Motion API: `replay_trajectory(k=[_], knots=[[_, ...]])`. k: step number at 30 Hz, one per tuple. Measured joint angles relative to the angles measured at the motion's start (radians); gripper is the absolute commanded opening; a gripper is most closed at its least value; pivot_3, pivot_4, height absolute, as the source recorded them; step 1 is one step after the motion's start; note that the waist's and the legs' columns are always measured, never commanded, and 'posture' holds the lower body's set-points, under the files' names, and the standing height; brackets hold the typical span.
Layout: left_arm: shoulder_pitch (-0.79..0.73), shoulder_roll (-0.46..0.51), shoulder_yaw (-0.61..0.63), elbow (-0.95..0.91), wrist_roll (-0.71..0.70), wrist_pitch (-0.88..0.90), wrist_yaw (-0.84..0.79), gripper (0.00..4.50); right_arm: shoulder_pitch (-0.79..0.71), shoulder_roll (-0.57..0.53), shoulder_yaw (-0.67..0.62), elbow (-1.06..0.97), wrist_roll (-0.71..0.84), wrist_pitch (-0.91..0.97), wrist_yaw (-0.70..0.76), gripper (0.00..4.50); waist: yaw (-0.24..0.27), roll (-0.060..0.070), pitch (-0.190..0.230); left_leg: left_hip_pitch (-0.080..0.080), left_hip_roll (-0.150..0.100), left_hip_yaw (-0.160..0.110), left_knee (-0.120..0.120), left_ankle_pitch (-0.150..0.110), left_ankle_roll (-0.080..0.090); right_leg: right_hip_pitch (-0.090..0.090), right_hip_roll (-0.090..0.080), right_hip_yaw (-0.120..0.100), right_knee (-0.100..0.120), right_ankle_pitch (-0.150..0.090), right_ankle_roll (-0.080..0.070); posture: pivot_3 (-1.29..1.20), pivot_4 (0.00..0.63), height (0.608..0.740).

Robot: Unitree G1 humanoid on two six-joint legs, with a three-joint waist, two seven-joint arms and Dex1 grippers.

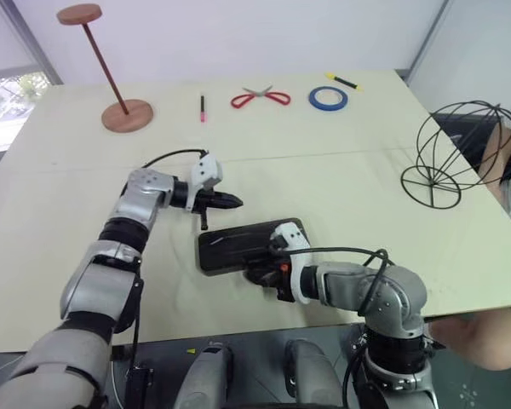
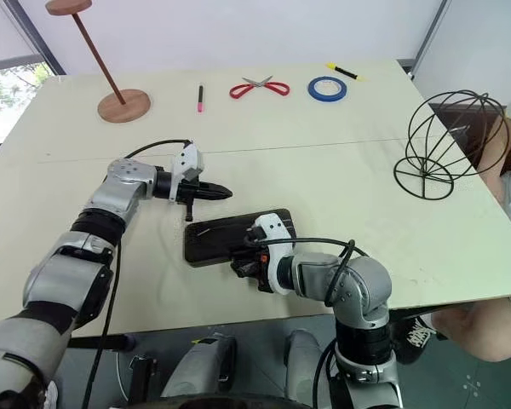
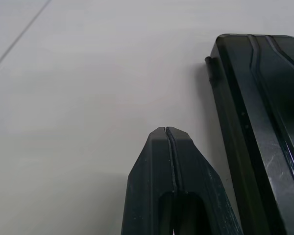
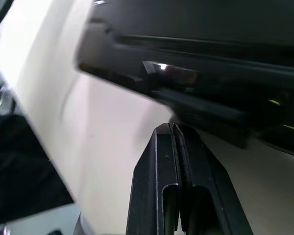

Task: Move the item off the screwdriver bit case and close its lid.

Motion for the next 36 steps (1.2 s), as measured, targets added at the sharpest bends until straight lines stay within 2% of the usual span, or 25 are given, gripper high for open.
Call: replay_trajectory(k=[5, 16, 36], knots=[[0.0, -0.024, 0.0, 0.01, 0.019, -0.034, -0.02, 0.0, 0.036, 0.02, -0.04, -0.041, 0.082, 0.0, -0.132, 0.05, 0.0, 0.0, 0.0, 0.0, 0.0, 0.0, 0.0, 0.0, 0.0, 0.0, 0.0, 0.0, 0.0, 0.0, 0.0, 0.0, 0.15, 0.74], [0.025, -0.08, -0.027, 0.016, 0.082, -0.125, -0.028, 0.0, 0.036, 0.007, -0.064, -0.042, 0.209, 0.0, -0.29, 0.05, -0.001, 0.0, 0.0, 0.0, 0.0, 0.0, 0.0, 0.0, 0.0, 0.0, 0.0, 0.0, 0.0, 0.0, 0.0, 0.0, 0.15, 0.74], [0.064, -0.077, -0.029, -0.027, 0.107, -0.187, -0.017, 0.0, 0.013, 0.011, -0.025, -0.035, 0.199, 0.001, -0.344, 0.05, -0.004, 0.0, -0.001, 0.002, 0.001, 0.0, 0.0, 0.0, 0.001, 0.001, 0.001, 0.0, 0.001, 0.0, 0.0, 0.0, 0.15, 0.74]])
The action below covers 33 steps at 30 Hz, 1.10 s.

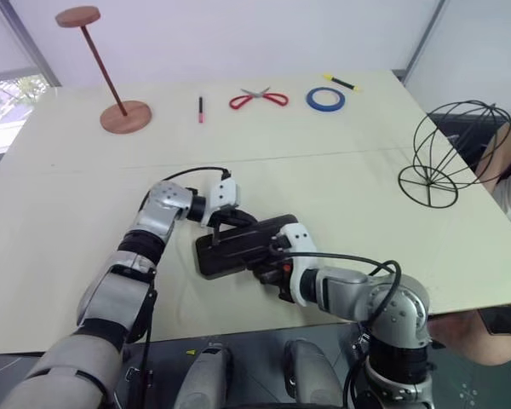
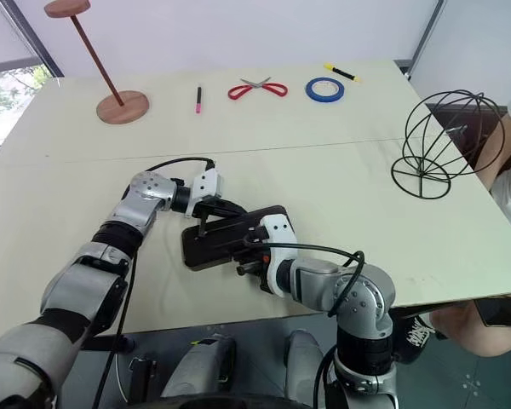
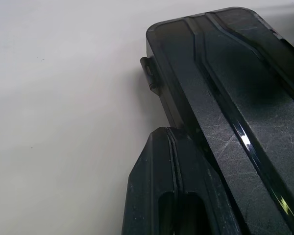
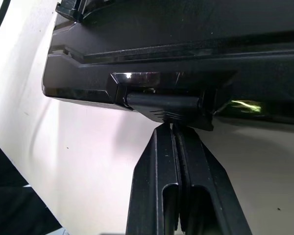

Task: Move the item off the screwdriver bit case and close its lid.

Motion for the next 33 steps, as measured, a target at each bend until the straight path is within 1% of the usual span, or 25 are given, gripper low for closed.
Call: replay_trajectory(k=[12, 21, 24, 30, 33], knots=[[0.017, 0.004, 0.002, -0.065, 0.002, 0.007, -0.004, 0.0, -0.062, 0.0, 0.072, 0.036, -0.09, -0.003, 0.032, 0.05, -0.001, -0.001, -0.004, 0.001, 0.001, 0.0, 0.0, 0.0, 0.0, 0.001, 0.002, 0.0, 0.0, 0.0, 0.0, 0.0, 0.15, 0.74], [0.039, 0.014, 0.007, -0.089, 0.01, 0.019, -0.001, 0.0, -0.07, -0.002, 0.102, 0.037, -0.13, -0.003, 0.065, 0.05, -0.007, -0.002, -0.007, 0.002, 0.002, -0.001, -0.001, 0.0, 0.0, 0.001, 0.003, 0.0, 0.0, 0.0, 0.0, 0.0, 0.15, 0.74], [0.023, 0.007, 0.007, -0.045, 0.034, -0.02, 0.017, 0.0, -0.076, -0.007, 0.113, 0.037, -0.146, -0.003, 0.078, 0.05, -0.009, -0.002, -0.008, 0.002, 0.002, -0.001, -0.001, 0.0, 0.0, 0.001, 0.003, 0.0, -0.001, 0.0, 0.0, 0.0, 0.15, 0.74], [-0.074, -0.055, -0.01, 0.11, 0.093, -0.118, 0.065, 0.0, -0.109, -0.04, 0.148, 0.032, -0.146, -0.002, 0.138, 0.05, 0.007, -0.002, -0.008, 0.0, 0.001, 0.0, 0.001, 0.0, 0.0, 0.002, 0.002, 0.0, -0.001, 0.0, 0.0, 0.0, 0.15, 0.74], [-0.102, -0.052, -0.011, 0.157, 0.097, -0.138, 0.075, 0.0, -0.133, -0.143, 0.145, -0.03, -0.105, -0.001, 0.212, 0.05, 0.007, -0.002, -0.008, 0.0, 0.0, 0.0, 0.001, 0.0, 0.001, 0.002, 0.001, 0.0, -0.002, 0.0, 0.0, 0.0, 0.15, 0.74]])
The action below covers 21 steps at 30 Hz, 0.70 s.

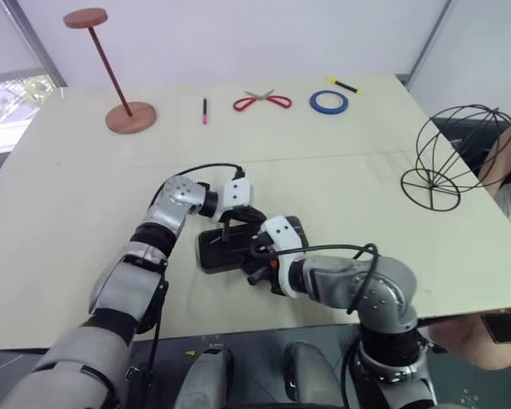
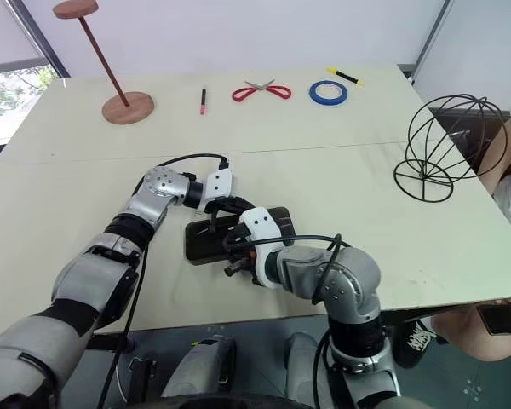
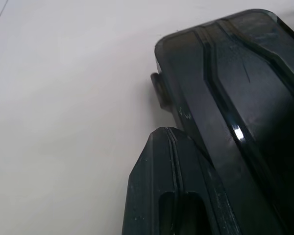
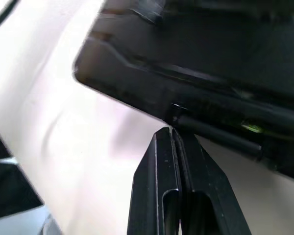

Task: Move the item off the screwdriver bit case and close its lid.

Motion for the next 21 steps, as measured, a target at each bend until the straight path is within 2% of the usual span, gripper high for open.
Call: replay_trajectory(k=[7, 9, 12, 16, 21], knots=[[-0.002, 0.153, 0.062, 0.0, -0.025, 0.024, 0.01, 0.0, -0.016, -0.33, -0.069, -0.139, 0.116, -0.004, 0.229, 0.05, -0.012, 0.0, 0.002, -0.001, 0.001, 0.0, -0.002, -0.001, 0.001, -0.002, 0.001, 0.0, 0.0, 0.0, 0.0, 0.0, 0.15, 0.74], [0.037, 0.223, 0.114, -0.104, -0.076, 0.084, 0.0, 0.0, -0.018, -0.479, -0.089, -0.177, 0.145, -0.056, 0.336, 0.05, -0.009, -0.001, 0.002, -0.002, 0.001, 0.0, -0.002, -0.001, 0.002, -0.002, 0.0, 0.0, -0.002, -0.001, 0.0, 0.0, 0.15, 0.74], [0.106, 0.28, 0.16, -0.246, -0.128, 0.172, -0.007, 0.0, -0.018, -0.585, -0.109, -0.188, 0.144, -0.123, 0.413, 0.05, -0.005, -0.001, 0.003, -0.002, 0.001, 0.0, -0.002, -0.001, 0.002, -0.002, -0.001, 0.0, -0.002, -0.001, 0.001, 0.0, 0.15, 0.74], [0.331, 0.38, 0.247, -0.657, -0.251, 0.45, 0.012, 0.0, -0.028, -0.721, -0.12, -0.152, 0.1, -0.277, 0.522, 0.05, -0.008, -0.003, 0.005, -0.002, 0.002, 0.0, -0.002, -0.001, 0.002, -0.002, -0.002, 0.001, -0.003, -0.001, 0.001, 0.0, 0.15, 0.74], [0.575, 0.445, 0.396, -1.149, -0.47, 0.863, 0.122, 0.0, -0.051, -0.785, -0.153, -0.061, 0.052, -0.418, 0.603, 0.05, 0.002, -0.003, 0.006, -0.002, 0.003, 0.0, -0.002, -0.001, 0.002, -0.001, -0.003, 0.001, -0.004, -0.001, 0.001, 0.0, 0.15, 0.74]])
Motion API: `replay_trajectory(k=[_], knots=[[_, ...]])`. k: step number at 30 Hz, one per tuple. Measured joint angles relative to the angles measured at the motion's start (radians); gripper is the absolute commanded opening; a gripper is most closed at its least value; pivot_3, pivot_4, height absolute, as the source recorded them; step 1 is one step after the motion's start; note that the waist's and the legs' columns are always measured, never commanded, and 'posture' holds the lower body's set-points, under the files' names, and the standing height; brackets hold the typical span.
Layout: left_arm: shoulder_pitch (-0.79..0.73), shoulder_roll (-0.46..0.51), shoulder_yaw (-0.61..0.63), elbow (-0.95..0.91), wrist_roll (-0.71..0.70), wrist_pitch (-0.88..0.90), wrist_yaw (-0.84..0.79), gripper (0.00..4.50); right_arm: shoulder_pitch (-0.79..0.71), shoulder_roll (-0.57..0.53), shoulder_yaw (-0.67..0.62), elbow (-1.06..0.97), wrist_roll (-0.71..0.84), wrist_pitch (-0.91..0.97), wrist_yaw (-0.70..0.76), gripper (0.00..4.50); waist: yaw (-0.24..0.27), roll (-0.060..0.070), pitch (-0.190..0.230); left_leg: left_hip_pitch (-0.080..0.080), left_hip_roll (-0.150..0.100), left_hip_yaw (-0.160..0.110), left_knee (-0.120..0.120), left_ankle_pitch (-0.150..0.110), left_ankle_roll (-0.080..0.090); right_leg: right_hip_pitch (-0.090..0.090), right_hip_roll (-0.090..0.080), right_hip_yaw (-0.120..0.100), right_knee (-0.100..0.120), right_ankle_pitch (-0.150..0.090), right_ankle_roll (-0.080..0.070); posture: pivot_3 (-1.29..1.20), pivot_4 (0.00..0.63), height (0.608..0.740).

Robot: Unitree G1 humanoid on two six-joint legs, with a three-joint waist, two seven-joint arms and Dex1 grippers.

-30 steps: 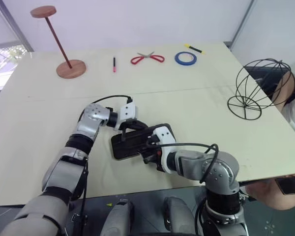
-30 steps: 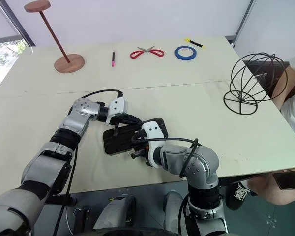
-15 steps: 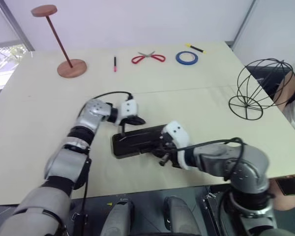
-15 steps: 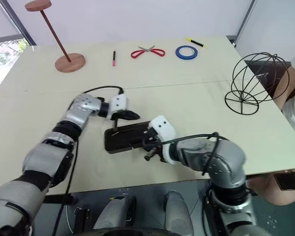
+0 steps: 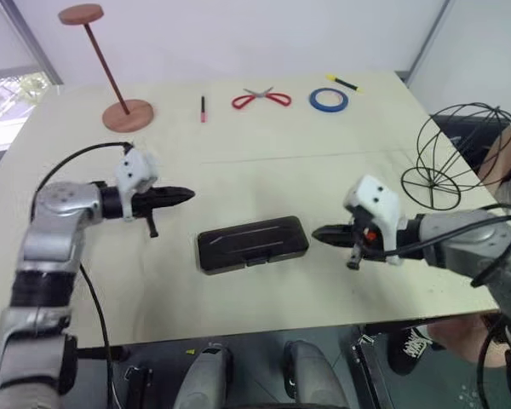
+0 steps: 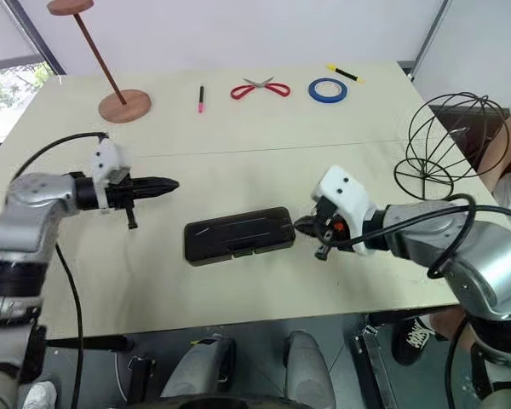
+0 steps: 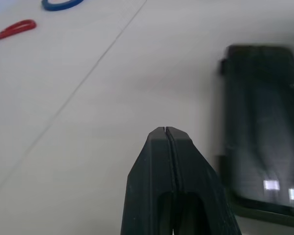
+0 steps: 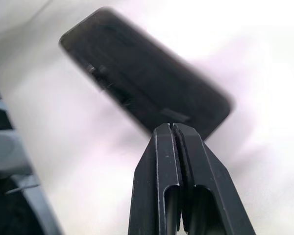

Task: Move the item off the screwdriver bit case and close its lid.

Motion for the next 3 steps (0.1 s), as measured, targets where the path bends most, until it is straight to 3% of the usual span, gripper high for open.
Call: replay_trajectory(k=[3], knots=[[0.138, 0.001, 0.064, -0.244, -0.117, 0.178, 0.089, 0.0, -0.001, -0.022, -0.008, 0.032, -0.014, -0.057, 0.044, 0.05, 0.0, 0.0, 0.0, 0.0, 0.0, 0.0, 0.0, 0.0, 0.0, 0.001, -0.001, 0.0, -0.002, 0.0, 0.0, 0.0, 0.15, 0.74]])
